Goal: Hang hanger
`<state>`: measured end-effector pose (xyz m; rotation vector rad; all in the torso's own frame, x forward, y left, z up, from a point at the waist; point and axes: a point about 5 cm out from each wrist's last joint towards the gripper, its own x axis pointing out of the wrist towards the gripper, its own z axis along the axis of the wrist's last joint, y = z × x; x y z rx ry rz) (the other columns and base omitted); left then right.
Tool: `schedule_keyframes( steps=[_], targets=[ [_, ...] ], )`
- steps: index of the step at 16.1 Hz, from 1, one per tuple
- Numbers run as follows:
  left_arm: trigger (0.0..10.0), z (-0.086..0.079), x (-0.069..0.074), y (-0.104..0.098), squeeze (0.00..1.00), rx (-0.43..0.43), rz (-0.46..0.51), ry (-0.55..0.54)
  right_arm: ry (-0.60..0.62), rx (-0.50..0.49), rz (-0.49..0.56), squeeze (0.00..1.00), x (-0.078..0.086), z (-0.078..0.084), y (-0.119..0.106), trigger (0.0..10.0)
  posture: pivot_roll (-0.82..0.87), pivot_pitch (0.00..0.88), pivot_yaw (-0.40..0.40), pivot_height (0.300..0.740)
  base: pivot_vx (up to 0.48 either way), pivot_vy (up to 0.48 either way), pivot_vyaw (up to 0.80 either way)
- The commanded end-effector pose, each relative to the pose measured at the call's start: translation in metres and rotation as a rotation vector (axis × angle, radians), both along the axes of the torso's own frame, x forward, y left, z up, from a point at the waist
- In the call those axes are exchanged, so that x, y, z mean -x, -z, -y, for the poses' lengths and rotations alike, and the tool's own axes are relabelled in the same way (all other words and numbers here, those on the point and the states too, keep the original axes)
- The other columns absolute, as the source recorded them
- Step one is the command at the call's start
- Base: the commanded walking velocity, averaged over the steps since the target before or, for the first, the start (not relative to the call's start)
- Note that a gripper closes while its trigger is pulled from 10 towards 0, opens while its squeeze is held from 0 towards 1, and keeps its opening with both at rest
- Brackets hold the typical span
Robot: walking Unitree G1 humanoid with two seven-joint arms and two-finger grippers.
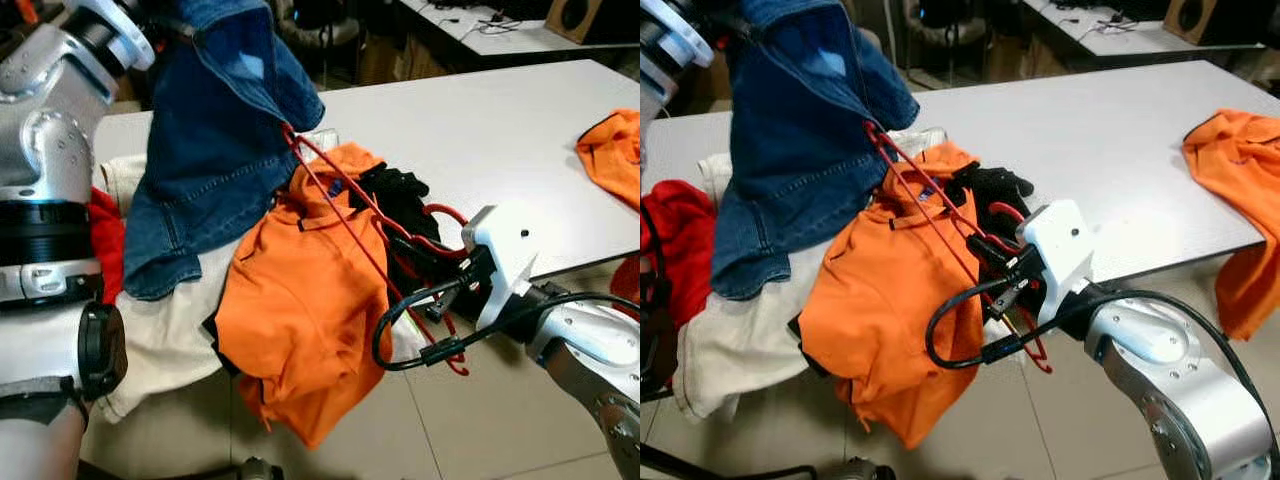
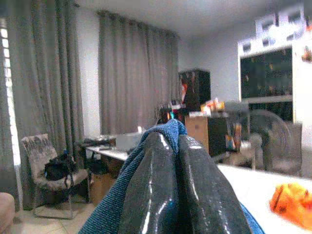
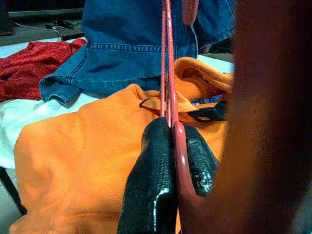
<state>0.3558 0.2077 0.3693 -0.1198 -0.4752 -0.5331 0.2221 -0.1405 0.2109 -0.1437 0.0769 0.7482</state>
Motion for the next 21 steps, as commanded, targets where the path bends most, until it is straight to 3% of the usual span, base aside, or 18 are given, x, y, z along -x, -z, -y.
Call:
schedule_keyframes(
  steps=[1, 2, 3, 4, 8, 9, 10, 12, 13, 14, 18, 19, 21],
  targets=[
    [10.0, -0.003, 0.009, -0.023, 0.00, 0.090, 0.045, 0.062, -0.013, -0.012, 0.024, 0.00, 0.000, -0.002, -0.004, 10.0, -0.17, 0.000, 0.051, 0.740, 0.000, 0.000, 0.00],
    [10.0, -0.003, 0.010, -0.023, 0.00, 0.097, 0.043, 0.075, -0.013, -0.012, 0.024, 0.00, 0.000, -0.002, -0.004, 10.0, -0.17, 0.000, 0.051, 0.740, 0.000, 0.000, 0.00],
    [10.0, 0.003, 0.018, -0.012, 0.00, 0.037, 0.003, 0.190, -0.014, -0.013, 0.021, 0.00, 0.001, -0.002, -0.003, 10.0, -0.17, 0.000, 0.055, 0.740, 0.000, 0.000, 0.00],
    [10.0, 0.005, 0.020, -0.010, 0.00, 0.026, -0.003, 0.210, -0.013, -0.013, 0.020, 0.00, 0.001, -0.002, -0.003, 10.0, -0.18, 0.000, 0.056, 0.740, 0.000, 0.000, 0.00],
    [10.0, -0.002, 0.015, 0.014, 0.00, -0.048, -0.135, 0.102, -0.013, -0.010, 0.017, 0.00, 0.002, -0.001, -0.003, 10.0, -0.18, 0.000, 0.051, 0.740, 0.000, 0.000, 0.00],
    [10.0, -0.003, 0.014, 0.021, 1.00, -0.073, -0.172, 0.080, -0.015, -0.010, 0.016, 0.00, 0.002, -0.001, -0.003, 10.0, -0.17, 0.000, 0.050, 0.740, 0.000, 0.000, 0.00],
    [10.0, -0.004, 0.014, 0.023, 1.00, -0.084, -0.187, 0.063, -0.016, -0.009, 0.015, 0.00, 0.002, -0.001, -0.003, 10.0, -0.17, 0.000, 0.051, 0.740, 0.000, 0.000, 0.00],
    [10.0, -0.016, 0.003, 0.048, 1.00, -0.191, -0.298, -0.127, -0.019, -0.010, 0.012, 0.00, 0.002, -0.002, -0.002, 10.0, -0.17, 0.000, 0.049, 0.740, 0.000, 0.000, 0.00],
    [10.0, -0.017, 0.001, 0.059, 1.00, -0.241, -0.330, -0.168, -0.020, -0.011, 0.012, 0.00, 0.002, -0.002, -0.002, 10.0, -0.17, 0.000, 0.049, 0.740, 0.000, 0.000, 0.00],
    [10.0, -0.015, 0.001, 0.068, 1.00, -0.288, -0.340, -0.174, -0.021, -0.011, 0.010, 0.00, 0.002, -0.002, -0.002, 10.0, -0.17, 0.000, 0.051, 0.740, 0.000, 0.000, 0.00],
    [10.0, -0.010, 0.001, 0.089, 1.00, -0.310, -0.379, -0.154, -0.021, -0.011, 0.005, 0.00, 0.003, -0.003, -0.001, 10.0, -0.17, 0.000, 0.053, 0.740, 0.000, 0.000, 0.00],
    [10.0, -0.013, -0.003, 0.105, 1.00, -0.389, -0.414, -0.225, -0.034, -0.008, -0.004, 0.00, 0.004, -0.005, 0.001, 10.0, -0.17, 0.000, 0.051, 0.740, 0.000, 0.000, 0.00],
    [10.0, -0.015, -0.007, 0.108, 1.00, -0.380, -0.415, -0.268, -0.037, -0.006, -0.004, 0.00, 0.004, -0.005, 0.001, 10.0, -0.17, 0.000, 0.053, 0.740, 0.000, 0.000, 0.00]
  ],
)
